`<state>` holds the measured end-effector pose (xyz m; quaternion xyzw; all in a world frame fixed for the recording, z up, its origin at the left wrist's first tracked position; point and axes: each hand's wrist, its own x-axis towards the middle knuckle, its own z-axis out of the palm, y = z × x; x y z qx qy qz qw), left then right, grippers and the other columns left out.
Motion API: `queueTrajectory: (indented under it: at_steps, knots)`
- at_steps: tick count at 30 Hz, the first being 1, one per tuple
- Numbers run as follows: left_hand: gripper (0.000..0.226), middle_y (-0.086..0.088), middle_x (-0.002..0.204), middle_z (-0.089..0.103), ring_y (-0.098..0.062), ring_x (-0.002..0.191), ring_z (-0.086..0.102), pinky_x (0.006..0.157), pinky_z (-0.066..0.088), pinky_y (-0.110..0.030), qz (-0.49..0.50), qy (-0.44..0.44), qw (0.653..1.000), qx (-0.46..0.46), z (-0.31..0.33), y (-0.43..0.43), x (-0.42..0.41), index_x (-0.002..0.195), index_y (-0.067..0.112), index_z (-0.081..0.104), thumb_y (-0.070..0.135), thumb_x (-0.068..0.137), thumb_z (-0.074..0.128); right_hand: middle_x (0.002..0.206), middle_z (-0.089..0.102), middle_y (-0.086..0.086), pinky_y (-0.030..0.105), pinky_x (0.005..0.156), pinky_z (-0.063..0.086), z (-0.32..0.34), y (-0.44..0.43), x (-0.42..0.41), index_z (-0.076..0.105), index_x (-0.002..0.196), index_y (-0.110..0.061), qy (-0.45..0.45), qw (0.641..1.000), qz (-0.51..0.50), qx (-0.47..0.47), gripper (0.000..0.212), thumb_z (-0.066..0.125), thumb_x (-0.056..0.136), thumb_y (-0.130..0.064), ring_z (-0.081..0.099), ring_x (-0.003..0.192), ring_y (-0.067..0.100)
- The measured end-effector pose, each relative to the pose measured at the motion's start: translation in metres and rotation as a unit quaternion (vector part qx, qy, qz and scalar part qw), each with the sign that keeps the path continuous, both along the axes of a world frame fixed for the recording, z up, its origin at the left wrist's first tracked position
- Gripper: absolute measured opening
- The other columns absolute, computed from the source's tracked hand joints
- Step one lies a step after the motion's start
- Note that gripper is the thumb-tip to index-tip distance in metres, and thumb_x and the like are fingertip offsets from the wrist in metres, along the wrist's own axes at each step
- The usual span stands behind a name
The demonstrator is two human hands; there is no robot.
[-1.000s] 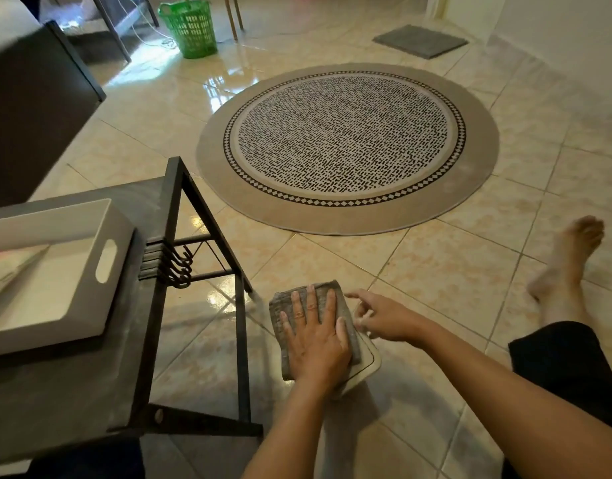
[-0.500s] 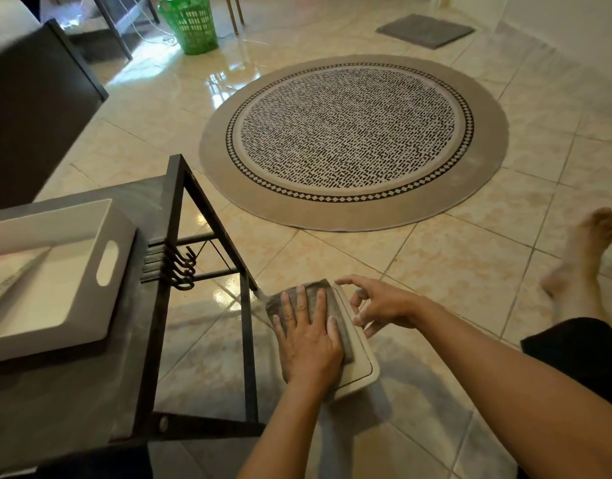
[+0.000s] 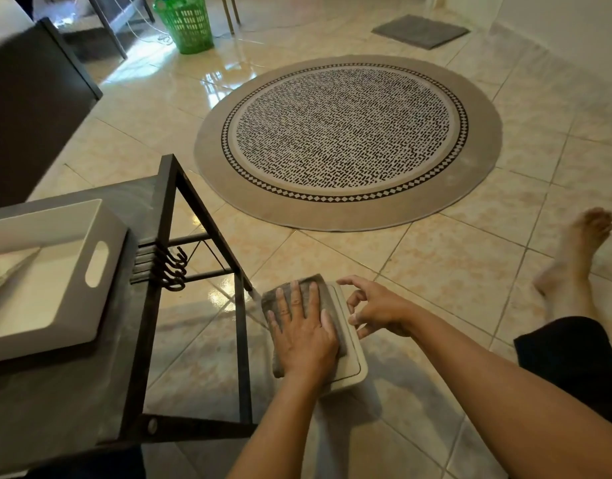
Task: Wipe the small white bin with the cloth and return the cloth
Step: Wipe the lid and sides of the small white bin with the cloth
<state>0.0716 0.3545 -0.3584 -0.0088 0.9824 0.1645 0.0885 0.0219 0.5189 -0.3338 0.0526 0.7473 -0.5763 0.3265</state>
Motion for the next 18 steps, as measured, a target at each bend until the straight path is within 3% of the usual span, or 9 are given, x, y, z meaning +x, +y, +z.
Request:
queueTrajectory:
  at_steps: [5,9,12,15,18]
  knots:
    - [0.063,0.0,0.156,-0.036,-0.024,0.142,-0.036,0.116,-0.016,-0.05,-0.022,-0.005,1.0,-0.007,-0.005,0.011,0.044,0.15,0.034,-0.021,0.047,0.098,0.012,0.092,0.055,0.011,0.037,0.059,0.063,-0.001,-0.002,-0.004,0.041,0.146,-0.022,-0.008,1.0,-0.01,-0.007,0.08,0.057,0.081,0.022,0.066,0.077,0.02]
    - [0.067,0.0,0.149,-0.046,-0.024,0.138,-0.042,0.115,-0.021,-0.051,-0.042,-0.028,0.999,-0.002,0.001,0.032,0.042,0.138,0.033,-0.042,0.049,0.085,-0.004,0.1,0.057,0.012,0.036,0.061,0.063,0.001,-0.001,-0.002,0.04,0.147,-0.023,-0.014,1.0,-0.008,-0.011,0.081,0.057,0.081,0.021,0.066,0.085,0.023]
    - [0.065,-0.002,0.152,-0.042,-0.028,0.139,-0.04,0.116,-0.018,-0.055,-0.044,-0.03,0.998,-0.018,-0.005,0.031,0.011,0.146,0.031,-0.03,0.041,0.097,0.012,0.097,0.057,0.012,0.036,0.061,0.062,0.0,0.0,0.001,0.038,0.147,-0.022,-0.022,0.999,-0.021,-0.016,0.082,0.052,0.081,0.024,0.064,0.083,0.022]
    - [0.079,-0.008,0.155,-0.038,-0.034,0.139,-0.04,0.115,-0.017,-0.059,-0.054,-0.025,0.997,-0.051,-0.004,0.02,-0.011,0.152,0.025,-0.021,0.039,0.097,0.035,0.096,0.057,0.014,0.042,0.068,0.064,-0.003,-0.001,0.002,0.038,0.148,-0.024,-0.025,0.999,-0.031,-0.018,0.084,0.053,0.081,0.023,0.065,0.083,0.024]
    - [0.074,-0.007,0.154,-0.038,-0.033,0.14,-0.038,0.115,-0.017,-0.057,-0.046,-0.021,0.998,-0.037,-0.003,0.016,-0.009,0.151,0.024,-0.023,0.04,0.099,0.028,0.094,0.057,0.013,0.042,0.068,0.064,-0.004,-0.003,0.001,0.041,0.145,-0.026,-0.015,0.999,-0.03,-0.017,0.081,0.055,0.081,0.022,0.065,0.08,0.022]
